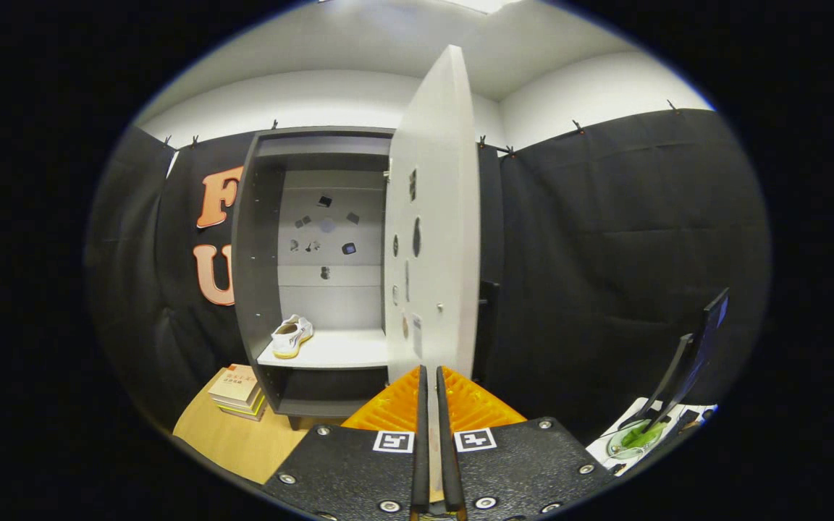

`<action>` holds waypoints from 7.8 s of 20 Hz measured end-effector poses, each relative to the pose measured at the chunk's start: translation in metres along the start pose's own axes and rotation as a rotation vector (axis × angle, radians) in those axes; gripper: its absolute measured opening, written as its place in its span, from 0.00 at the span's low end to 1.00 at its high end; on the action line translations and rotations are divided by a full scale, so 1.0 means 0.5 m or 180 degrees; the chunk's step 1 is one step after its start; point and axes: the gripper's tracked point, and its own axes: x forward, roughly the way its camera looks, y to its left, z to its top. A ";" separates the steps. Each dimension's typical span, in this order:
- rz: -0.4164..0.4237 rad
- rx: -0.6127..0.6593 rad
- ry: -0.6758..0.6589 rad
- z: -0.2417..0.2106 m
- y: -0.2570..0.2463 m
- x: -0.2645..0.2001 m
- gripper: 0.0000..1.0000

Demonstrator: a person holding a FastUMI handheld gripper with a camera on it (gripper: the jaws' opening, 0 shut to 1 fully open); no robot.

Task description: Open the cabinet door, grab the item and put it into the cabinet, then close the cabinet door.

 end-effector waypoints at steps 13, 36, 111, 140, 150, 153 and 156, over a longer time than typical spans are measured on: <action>0.0744 0.0018 0.0537 -0.181 0.265 -0.006 0.14; 0.1404 -0.0089 0.2484 -0.851 0.383 0.157 0.21; 0.1024 -0.0357 0.0913 -0.165 0.454 0.757 0.32; 0.0509 -0.0149 0.0044 0.000 0.184 -0.019 0.58; -0.0135 -0.0117 0.0200 -0.041 -0.057 -0.059 0.70; -0.0254 -0.0001 0.0270 -0.067 -0.121 -0.036 0.72; -0.0285 0.0140 0.0355 -0.101 -0.171 0.010 0.73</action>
